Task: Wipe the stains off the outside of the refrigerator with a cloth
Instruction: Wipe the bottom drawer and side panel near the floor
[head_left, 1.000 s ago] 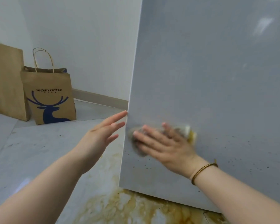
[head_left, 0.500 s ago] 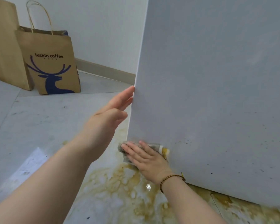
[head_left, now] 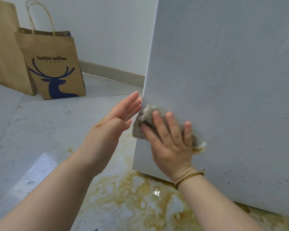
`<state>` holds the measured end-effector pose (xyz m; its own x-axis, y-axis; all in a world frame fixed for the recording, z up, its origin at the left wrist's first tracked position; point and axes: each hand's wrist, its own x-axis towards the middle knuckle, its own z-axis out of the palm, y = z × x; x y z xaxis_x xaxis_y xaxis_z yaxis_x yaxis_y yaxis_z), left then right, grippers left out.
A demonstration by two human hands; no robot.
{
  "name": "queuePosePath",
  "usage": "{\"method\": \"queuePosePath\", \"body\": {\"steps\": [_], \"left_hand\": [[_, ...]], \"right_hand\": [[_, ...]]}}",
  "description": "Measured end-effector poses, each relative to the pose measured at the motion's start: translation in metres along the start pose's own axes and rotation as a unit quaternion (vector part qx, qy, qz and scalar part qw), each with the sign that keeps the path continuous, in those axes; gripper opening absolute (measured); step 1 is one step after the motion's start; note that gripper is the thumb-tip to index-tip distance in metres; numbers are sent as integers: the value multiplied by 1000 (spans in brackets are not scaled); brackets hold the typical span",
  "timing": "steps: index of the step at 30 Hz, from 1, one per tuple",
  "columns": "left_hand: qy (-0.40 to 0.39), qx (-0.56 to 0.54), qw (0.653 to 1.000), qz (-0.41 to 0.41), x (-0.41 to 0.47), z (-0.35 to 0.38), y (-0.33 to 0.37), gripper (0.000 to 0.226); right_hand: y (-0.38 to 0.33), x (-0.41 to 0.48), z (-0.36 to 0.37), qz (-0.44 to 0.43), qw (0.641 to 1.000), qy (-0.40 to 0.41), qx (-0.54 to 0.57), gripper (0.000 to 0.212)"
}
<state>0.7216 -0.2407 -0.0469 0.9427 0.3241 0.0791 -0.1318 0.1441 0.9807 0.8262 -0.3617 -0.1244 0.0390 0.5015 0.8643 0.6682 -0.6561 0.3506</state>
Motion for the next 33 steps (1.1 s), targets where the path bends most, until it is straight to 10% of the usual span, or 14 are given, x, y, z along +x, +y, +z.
{"method": "queuePosePath", "body": {"steps": [4,10,15,19,24,29,33], "left_hand": [[6,1,1000,2,1,4,0,57],[30,25,999,1,-3,13,5,58],[73,74,994,14,-19,24,1,64],[65,226,966,104,-24,39,-20,70],[26,476,841,257,-17,49,-62,66],[25,562,778,279,-7,53,-84,72],[45,617,730,290,-2,53,-90,77]], "right_hand": [[-20,-73,22,-194,965,-178,-16,50],[-26,-69,-1,-452,722,-523,-28,52],[27,-62,-21,-264,930,-256,-16,48],[103,-16,-58,-121,991,-53,-36,40],[118,-14,-61,38,998,42,-7,45],[97,-96,-35,-159,982,-101,-28,43],[100,-155,-34,-400,878,-263,-20,52]]}}
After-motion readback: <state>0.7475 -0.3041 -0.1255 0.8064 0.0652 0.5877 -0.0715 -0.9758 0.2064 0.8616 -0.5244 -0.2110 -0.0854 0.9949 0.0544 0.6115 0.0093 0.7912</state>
